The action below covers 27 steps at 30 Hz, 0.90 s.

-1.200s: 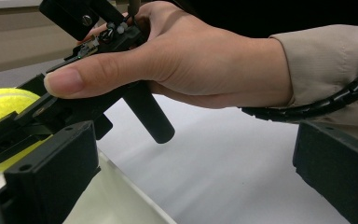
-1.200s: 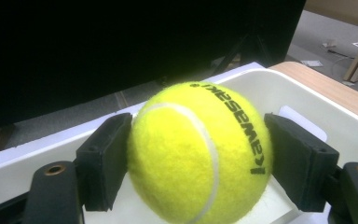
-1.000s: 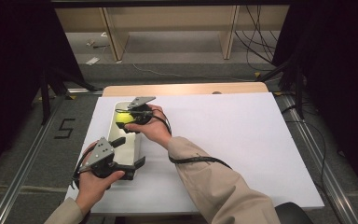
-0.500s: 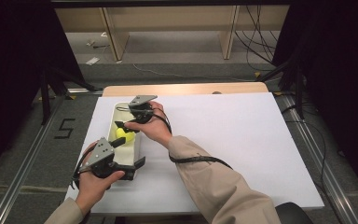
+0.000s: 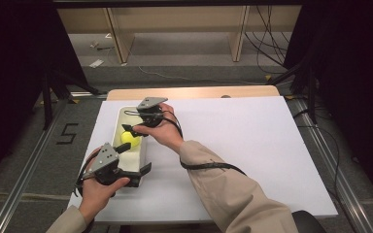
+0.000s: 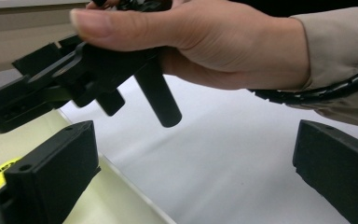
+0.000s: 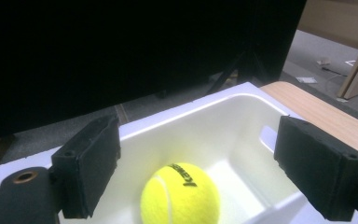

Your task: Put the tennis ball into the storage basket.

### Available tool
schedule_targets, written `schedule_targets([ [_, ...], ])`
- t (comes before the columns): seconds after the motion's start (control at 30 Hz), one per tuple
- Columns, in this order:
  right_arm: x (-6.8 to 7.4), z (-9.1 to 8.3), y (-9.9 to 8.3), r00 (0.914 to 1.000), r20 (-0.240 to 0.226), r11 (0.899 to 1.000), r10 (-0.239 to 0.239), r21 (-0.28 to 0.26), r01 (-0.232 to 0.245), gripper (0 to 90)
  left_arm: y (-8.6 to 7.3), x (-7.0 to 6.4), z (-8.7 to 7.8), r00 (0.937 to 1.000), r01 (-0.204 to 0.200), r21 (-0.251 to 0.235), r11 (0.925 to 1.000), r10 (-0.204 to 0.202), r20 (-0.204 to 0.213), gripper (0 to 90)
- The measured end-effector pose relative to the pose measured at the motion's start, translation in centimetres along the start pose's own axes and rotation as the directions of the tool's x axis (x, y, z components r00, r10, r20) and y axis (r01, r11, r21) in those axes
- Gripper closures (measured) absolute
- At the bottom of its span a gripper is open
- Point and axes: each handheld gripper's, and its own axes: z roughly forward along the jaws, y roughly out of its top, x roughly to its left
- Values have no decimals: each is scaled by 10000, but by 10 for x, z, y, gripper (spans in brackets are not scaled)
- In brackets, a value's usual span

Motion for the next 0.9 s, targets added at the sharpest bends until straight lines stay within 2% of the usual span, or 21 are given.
schedule_targets([
  [0.23, -4, -9, 2, 10000, -60, 9999, 41, -132, -42, 155, 0, -1, 0, 10000, -27, 5, 10000, 27, -9, 0],
  [0.67, -2, -19, -3, 9994, -246, 9994, 254, -236, -260, 157, 0, -1, 0, 10000, 28, -23, 10000, -28, -46, 0],
  [0.9, -4, -29, -4, 9995, -138, 9992, 278, -278, -282, 159, 0, -1, 0, 10000, -26, -5, 10000, 26, -47, 0],
])
